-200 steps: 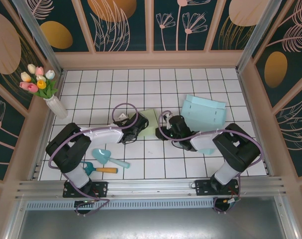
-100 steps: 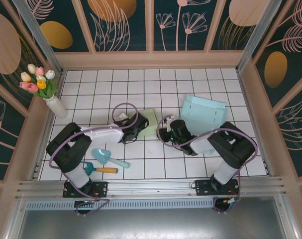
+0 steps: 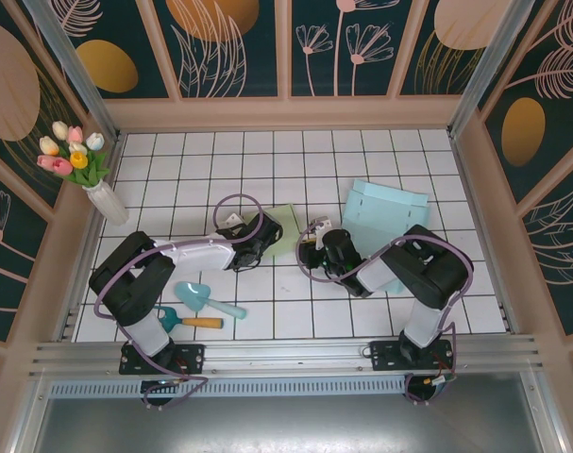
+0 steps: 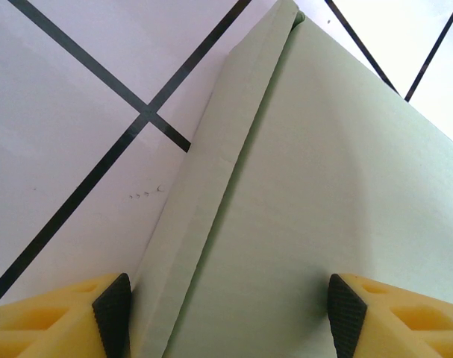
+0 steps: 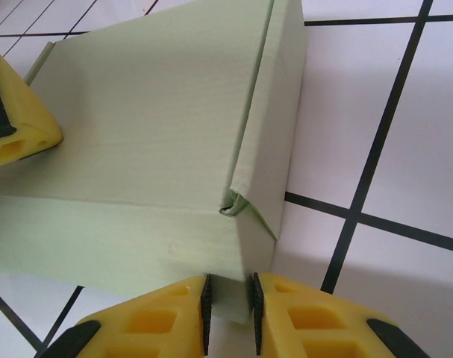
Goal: Fold the paper box
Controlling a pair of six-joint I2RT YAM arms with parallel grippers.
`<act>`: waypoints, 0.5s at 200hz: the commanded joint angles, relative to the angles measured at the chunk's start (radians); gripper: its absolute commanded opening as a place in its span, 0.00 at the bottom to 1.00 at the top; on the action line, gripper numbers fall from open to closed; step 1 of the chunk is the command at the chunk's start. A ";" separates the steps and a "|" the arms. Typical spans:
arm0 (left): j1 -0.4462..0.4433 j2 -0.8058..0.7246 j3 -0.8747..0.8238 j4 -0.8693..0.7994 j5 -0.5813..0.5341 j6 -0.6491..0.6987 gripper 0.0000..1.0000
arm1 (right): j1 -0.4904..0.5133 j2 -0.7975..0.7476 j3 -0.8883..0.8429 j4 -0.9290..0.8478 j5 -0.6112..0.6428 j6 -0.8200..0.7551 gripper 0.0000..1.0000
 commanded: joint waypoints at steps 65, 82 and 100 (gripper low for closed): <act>-0.001 0.058 -0.014 -0.098 0.057 0.039 0.71 | -0.016 0.026 0.024 0.038 -0.002 0.032 0.32; 0.000 0.056 -0.015 -0.100 0.051 0.034 0.70 | -0.019 0.008 0.034 0.003 0.000 0.053 0.34; -0.001 0.058 -0.017 -0.105 0.040 0.023 0.71 | -0.024 -0.035 0.033 -0.039 -0.026 0.109 0.34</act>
